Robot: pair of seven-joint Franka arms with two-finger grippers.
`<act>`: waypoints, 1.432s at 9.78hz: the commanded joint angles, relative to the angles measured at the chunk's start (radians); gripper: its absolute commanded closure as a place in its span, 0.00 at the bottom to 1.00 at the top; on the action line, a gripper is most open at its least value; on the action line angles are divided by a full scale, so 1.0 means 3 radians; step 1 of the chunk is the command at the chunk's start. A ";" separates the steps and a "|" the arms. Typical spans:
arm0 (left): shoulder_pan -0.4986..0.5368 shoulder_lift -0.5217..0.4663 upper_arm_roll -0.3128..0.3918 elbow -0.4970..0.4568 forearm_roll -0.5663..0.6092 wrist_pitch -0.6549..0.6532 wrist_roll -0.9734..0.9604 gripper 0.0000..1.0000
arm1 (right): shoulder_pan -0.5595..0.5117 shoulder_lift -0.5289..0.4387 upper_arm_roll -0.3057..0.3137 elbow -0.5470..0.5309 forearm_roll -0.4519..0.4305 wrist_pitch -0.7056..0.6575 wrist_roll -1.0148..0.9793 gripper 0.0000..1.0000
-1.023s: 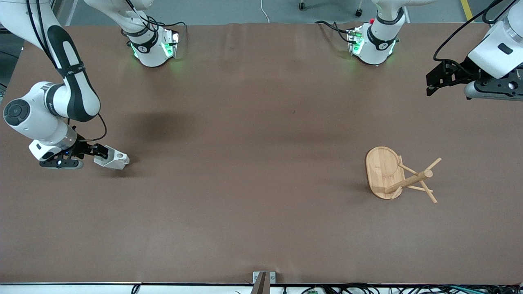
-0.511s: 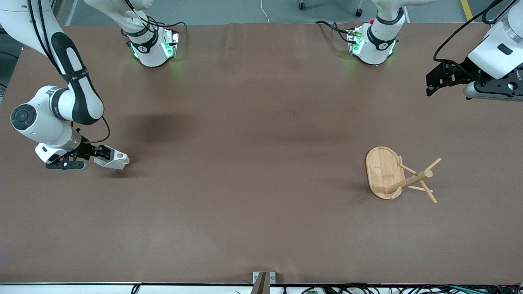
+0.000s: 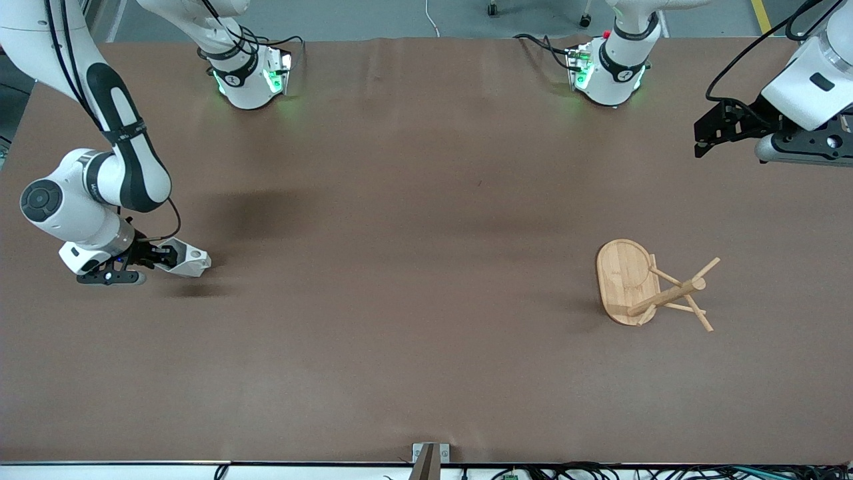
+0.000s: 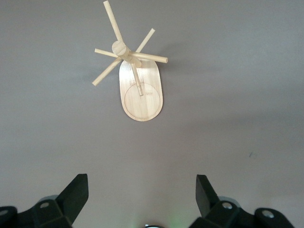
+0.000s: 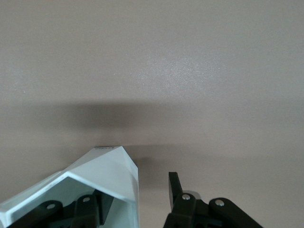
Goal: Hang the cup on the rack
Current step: 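Raise the white cup with the right gripper toward the table middle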
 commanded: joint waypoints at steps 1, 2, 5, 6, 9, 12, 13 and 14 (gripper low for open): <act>-0.0085 0.0080 -0.0008 0.0011 0.0023 -0.0056 0.0023 0.00 | -0.0014 0.0021 0.0016 0.0023 0.0033 0.0018 -0.0037 0.60; -0.0096 0.0080 -0.0008 0.0011 0.0023 -0.0056 0.0023 0.00 | -0.0014 0.0015 0.0016 0.0013 0.0033 -0.0003 -0.0031 0.71; -0.0193 0.0074 -0.0008 0.0011 0.0028 -0.0056 0.0008 0.00 | -0.0009 0.0015 0.0016 0.0018 0.0048 -0.0018 -0.0021 0.96; -0.0193 0.0059 -0.0008 0.0011 0.0028 -0.0056 0.0013 0.00 | 0.0016 0.0015 0.0016 0.0028 0.0053 -0.0023 -0.0016 0.99; -0.0198 0.0125 0.0002 0.0215 0.0043 -0.0137 0.0018 0.00 | 0.0103 -0.0092 0.0021 0.0374 0.0048 -0.0643 -0.0057 0.99; -0.0173 0.0131 0.0002 0.0215 0.0013 -0.0163 0.0038 0.00 | 0.0103 -0.0225 0.0185 0.1094 0.0276 -0.1672 -0.0037 0.99; -0.0147 0.0136 0.0002 0.0215 -0.0003 -0.0163 0.0104 0.00 | 0.0103 -0.0220 0.0180 0.1254 0.0653 -0.1852 -0.0097 0.99; -0.0142 0.0136 0.0007 0.0215 -0.0023 -0.0183 0.0166 0.00 | 0.0144 -0.0220 0.0256 0.1266 0.0727 -0.1884 -0.0164 1.00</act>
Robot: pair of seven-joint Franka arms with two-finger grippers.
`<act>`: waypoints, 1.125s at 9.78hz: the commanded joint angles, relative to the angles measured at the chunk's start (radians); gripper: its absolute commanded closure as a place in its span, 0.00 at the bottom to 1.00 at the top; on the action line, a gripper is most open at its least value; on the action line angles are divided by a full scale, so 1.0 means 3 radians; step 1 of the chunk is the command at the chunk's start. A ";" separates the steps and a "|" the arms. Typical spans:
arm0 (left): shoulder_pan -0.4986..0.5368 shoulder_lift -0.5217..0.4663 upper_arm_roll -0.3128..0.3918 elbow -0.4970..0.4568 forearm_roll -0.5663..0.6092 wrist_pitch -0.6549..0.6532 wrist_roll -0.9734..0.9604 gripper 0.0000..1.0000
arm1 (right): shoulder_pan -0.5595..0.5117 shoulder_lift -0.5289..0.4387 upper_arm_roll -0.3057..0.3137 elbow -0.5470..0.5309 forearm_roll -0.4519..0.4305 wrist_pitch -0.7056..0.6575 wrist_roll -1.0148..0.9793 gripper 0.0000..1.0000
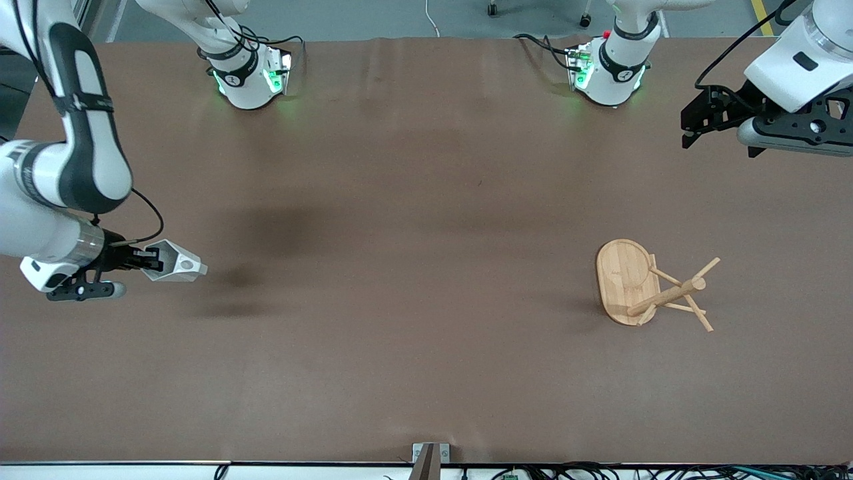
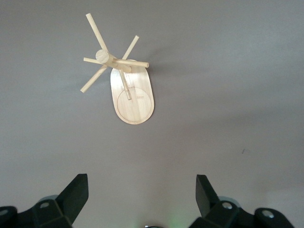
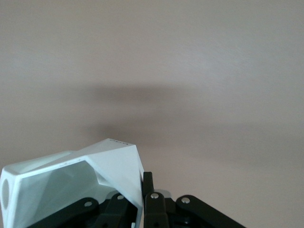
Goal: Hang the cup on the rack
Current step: 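Raise the white cup with the right gripper toward the table middle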
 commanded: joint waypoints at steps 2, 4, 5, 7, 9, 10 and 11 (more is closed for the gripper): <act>0.0010 0.0090 0.0002 0.0029 -0.0016 -0.0112 0.0111 0.00 | 0.0022 0.0000 0.0217 0.0028 0.1075 -0.0359 -0.0120 0.99; -0.0045 0.0090 -0.0008 0.0029 -0.0031 -0.0117 0.0111 0.00 | 0.0261 -0.0005 0.0222 -0.0048 0.1896 -0.0452 -0.0115 1.00; -0.0122 0.0105 -0.0038 0.0029 -0.0087 -0.0112 0.0111 0.00 | 0.0399 -0.0031 0.0227 -0.0130 0.2244 -0.0438 -0.0110 1.00; -0.0255 0.0156 -0.0140 0.0029 -0.0413 -0.0112 0.0223 0.00 | 0.0609 -0.0112 0.0339 -0.0257 0.2827 -0.0372 -0.0085 1.00; -0.0281 0.0166 -0.0396 0.0064 -0.0435 -0.0112 0.0595 0.00 | 0.0610 -0.0260 0.0818 -0.0452 0.3329 0.0132 -0.0146 0.99; -0.0291 0.0171 -0.0518 0.0064 -0.0541 -0.0102 0.0628 0.00 | 0.0595 -0.0302 0.1053 -0.0523 0.3513 0.0323 -0.0146 0.99; -0.0296 0.0172 -0.0661 0.0064 -0.0649 0.0010 0.0618 0.00 | 0.0600 -0.0297 0.1132 -0.0539 0.3773 0.0330 -0.0156 0.99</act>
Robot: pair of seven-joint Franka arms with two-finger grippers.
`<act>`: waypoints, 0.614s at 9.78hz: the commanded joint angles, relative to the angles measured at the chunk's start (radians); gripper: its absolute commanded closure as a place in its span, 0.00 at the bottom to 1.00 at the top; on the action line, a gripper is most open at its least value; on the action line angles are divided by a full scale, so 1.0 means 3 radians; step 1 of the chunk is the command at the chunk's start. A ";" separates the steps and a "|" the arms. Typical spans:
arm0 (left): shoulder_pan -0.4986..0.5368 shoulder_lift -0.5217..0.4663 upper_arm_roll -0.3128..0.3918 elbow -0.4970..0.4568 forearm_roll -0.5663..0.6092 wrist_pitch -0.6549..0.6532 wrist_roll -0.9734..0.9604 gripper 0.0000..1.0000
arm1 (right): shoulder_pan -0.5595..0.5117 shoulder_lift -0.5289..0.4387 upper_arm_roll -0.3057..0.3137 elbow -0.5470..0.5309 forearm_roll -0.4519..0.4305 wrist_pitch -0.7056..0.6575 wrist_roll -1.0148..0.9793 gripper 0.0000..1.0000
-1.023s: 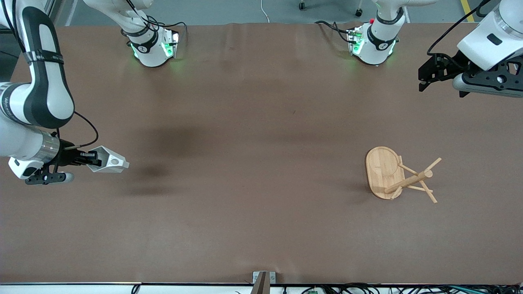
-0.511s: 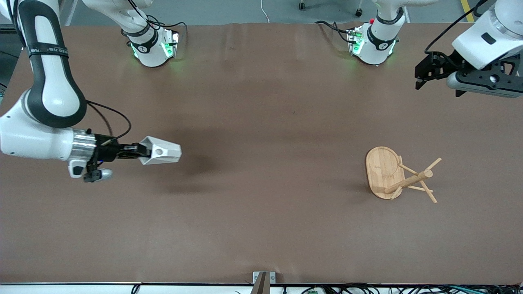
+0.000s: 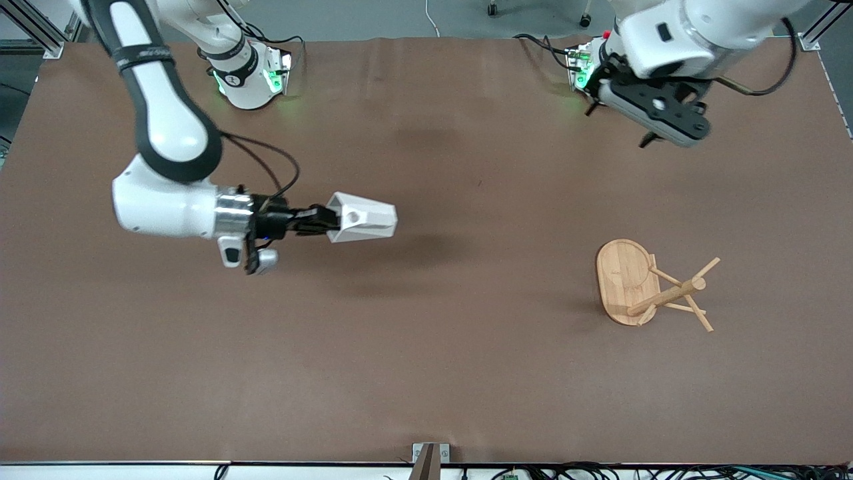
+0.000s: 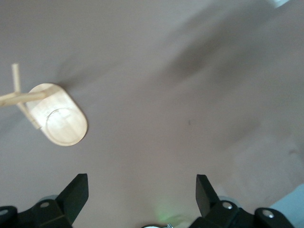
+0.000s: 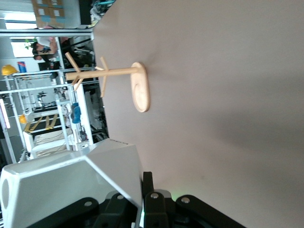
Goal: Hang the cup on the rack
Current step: 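Raise the white cup with the right gripper toward the table middle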
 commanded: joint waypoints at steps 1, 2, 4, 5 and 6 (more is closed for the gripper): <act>0.0002 0.0090 -0.0315 0.0002 -0.0117 0.0321 0.0073 0.00 | -0.0050 -0.0165 0.0182 -0.0246 0.0461 0.0043 -0.0153 0.99; -0.0003 0.0196 -0.0433 0.0007 -0.0107 0.0603 0.0078 0.00 | -0.0055 -0.0236 0.0268 -0.0337 0.0650 0.0042 -0.0285 0.99; -0.0033 0.0462 -0.0618 0.0144 -0.0102 0.0759 0.0129 0.00 | -0.0045 -0.0308 0.0345 -0.0542 0.0977 0.0037 -0.0627 0.99; -0.0059 0.0539 -0.0684 0.0180 -0.0097 0.0789 0.0180 0.00 | -0.0055 -0.0313 0.0432 -0.0624 0.1186 0.0037 -0.0837 0.99; -0.0155 0.0621 -0.0725 0.0196 -0.0097 0.0906 0.0226 0.00 | -0.0045 -0.0334 0.0443 -0.0680 0.1310 0.0037 -0.1036 0.99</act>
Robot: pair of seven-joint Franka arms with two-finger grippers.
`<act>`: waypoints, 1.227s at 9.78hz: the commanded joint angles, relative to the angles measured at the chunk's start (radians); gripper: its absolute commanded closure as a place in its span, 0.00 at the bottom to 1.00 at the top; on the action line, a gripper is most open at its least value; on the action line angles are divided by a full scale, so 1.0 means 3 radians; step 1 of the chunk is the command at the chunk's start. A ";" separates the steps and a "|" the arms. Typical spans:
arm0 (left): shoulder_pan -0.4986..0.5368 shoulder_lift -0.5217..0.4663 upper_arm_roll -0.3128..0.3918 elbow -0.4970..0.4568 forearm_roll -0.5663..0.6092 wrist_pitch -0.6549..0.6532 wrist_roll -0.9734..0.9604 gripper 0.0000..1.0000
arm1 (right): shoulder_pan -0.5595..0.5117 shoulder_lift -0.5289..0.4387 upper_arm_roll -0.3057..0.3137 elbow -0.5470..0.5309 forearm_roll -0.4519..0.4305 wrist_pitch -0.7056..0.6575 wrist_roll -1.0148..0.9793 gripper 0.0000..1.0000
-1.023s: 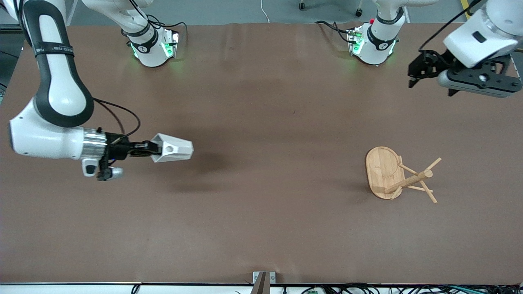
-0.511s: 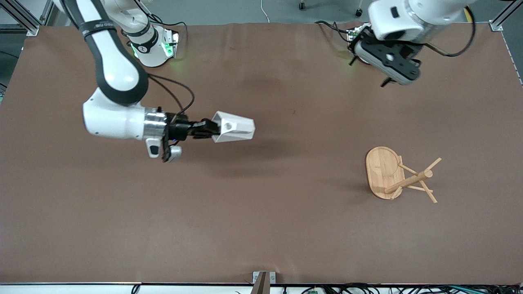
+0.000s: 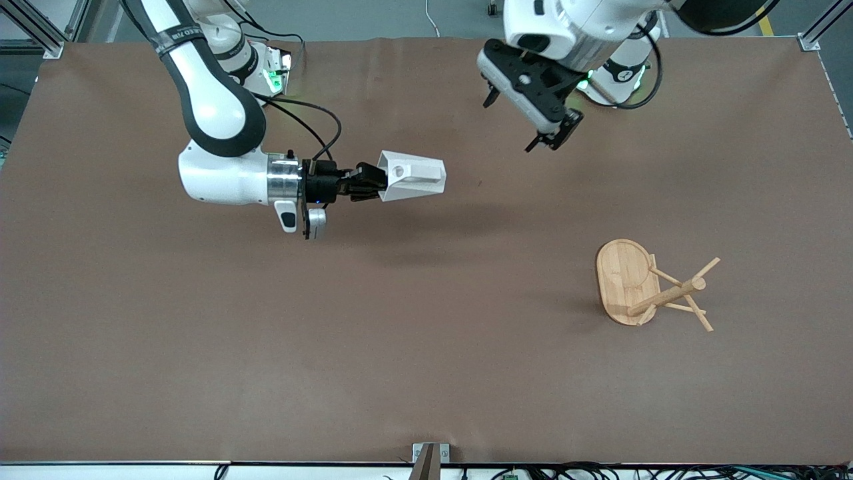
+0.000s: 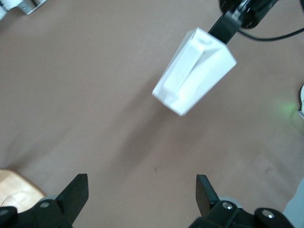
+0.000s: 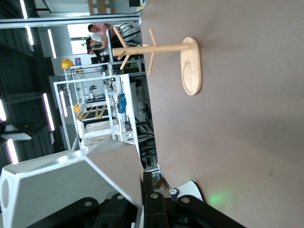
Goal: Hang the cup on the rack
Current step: 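Grasp the white cup with the left gripper beside the right gripper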
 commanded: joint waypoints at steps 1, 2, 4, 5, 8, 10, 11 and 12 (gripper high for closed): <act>-0.0161 0.0301 -0.0065 0.0079 -0.0010 0.0231 0.0199 0.00 | -0.0052 -0.0181 0.0074 -0.0258 0.0321 0.0003 -0.0510 0.99; -0.0258 0.0434 -0.0065 0.0140 -0.0005 0.0344 0.0220 0.00 | -0.0052 -0.0186 0.0074 -0.0304 0.0332 0.0003 -0.0741 0.99; -0.0391 0.0593 -0.0065 0.0156 -0.0005 0.0355 0.0444 0.00 | -0.0036 -0.0191 0.0074 -0.0365 0.0474 0.0023 -0.0932 0.99; -0.0427 0.0634 -0.0065 0.0151 -0.0015 0.0355 0.0612 0.00 | -0.0031 -0.0201 0.0089 -0.0376 0.0541 0.0023 -0.0988 0.99; -0.0529 0.0655 -0.0075 0.0130 0.0107 0.0350 0.0965 0.00 | -0.0036 -0.0273 0.0130 -0.0376 0.0623 0.0028 -0.0983 0.99; -0.0519 0.0691 -0.0075 0.0130 0.0154 0.0350 0.1343 0.00 | -0.0036 -0.0339 0.0166 -0.0376 0.0685 0.0059 -0.0988 0.99; -0.0524 0.0701 -0.0075 0.0110 0.0154 0.0350 0.1482 0.00 | -0.0036 -0.0375 0.0171 -0.0381 0.0685 0.0074 -0.0988 0.99; -0.0524 0.0701 -0.0075 0.0079 0.0159 0.0350 0.1519 0.00 | -0.0036 -0.0380 0.0171 -0.0401 0.0685 0.0074 -0.0988 0.99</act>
